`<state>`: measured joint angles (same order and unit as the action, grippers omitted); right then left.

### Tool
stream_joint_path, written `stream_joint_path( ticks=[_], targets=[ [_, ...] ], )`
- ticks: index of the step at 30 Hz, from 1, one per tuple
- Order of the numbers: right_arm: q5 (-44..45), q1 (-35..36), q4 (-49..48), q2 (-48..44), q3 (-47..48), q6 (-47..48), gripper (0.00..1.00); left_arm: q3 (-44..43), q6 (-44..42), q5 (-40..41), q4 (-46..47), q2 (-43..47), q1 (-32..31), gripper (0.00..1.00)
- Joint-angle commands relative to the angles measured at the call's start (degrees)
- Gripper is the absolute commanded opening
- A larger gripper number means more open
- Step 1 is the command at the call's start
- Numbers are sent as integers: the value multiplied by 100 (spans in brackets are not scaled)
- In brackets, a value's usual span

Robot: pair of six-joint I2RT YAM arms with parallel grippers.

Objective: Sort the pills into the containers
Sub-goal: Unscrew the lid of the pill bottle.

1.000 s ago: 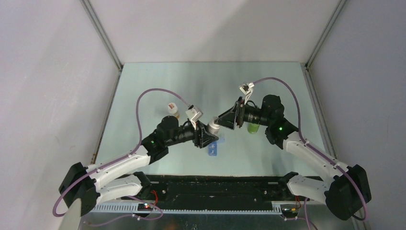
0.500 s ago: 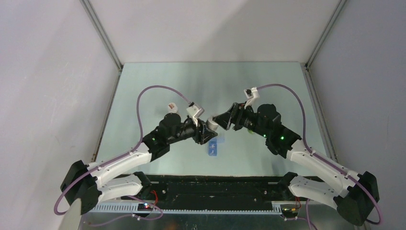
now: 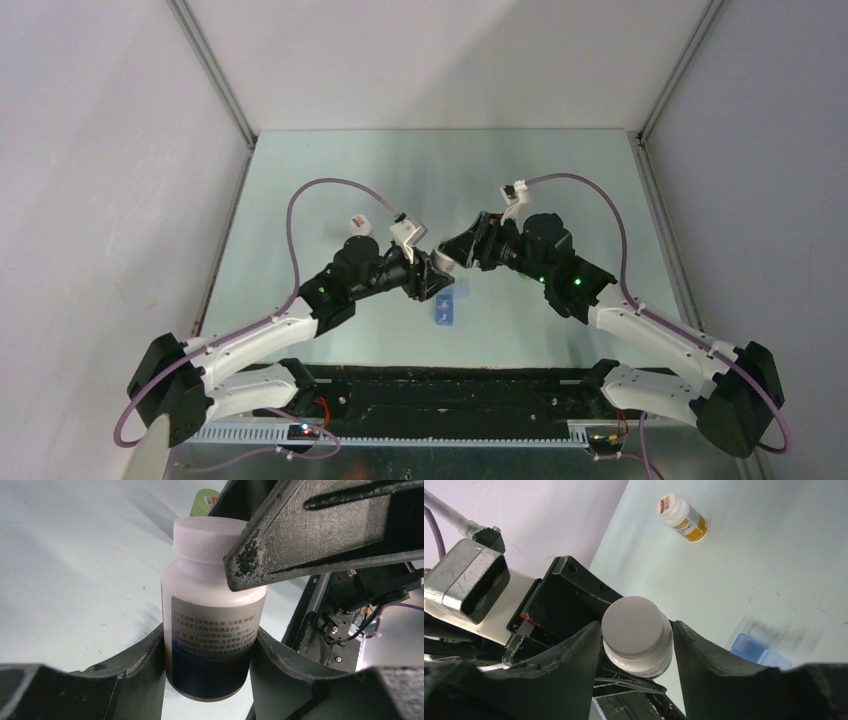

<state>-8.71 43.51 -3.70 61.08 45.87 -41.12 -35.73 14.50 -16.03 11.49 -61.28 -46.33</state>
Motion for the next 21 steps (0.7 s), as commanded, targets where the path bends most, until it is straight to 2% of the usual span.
stream_joint_path(
  ticks=[1,6,7,9,12,13,18,20,21],
  targets=[
    [-156,22,-122,60,352,149,54,-167,-6,41,289,22,10,0],
    [-993,-305,-95,-64,375,689,21,-241,-19,37,107,147,17,0],
    [-1151,-454,-106,-103,377,770,19,-255,-10,-21,71,185,16,0],
    [-1900,-695,-264,-128,348,1058,12,-296,66,-230,52,215,17,0],
    [-3825,-988,-754,-114,171,1633,3,-538,341,-647,-214,202,13,0],
    [-4149,-1058,-871,-98,152,1886,1,-668,399,-882,-342,207,16,0],
    [-6093,-1212,-769,91,198,2523,0,-770,618,-1646,-312,392,10,0],
    [-6364,-1352,-619,185,246,2693,0,-808,499,-1647,-462,426,11,0],
    [-6088,-1388,-555,203,255,2698,10,-847,408,-1457,-546,429,14,0]
  ],
)
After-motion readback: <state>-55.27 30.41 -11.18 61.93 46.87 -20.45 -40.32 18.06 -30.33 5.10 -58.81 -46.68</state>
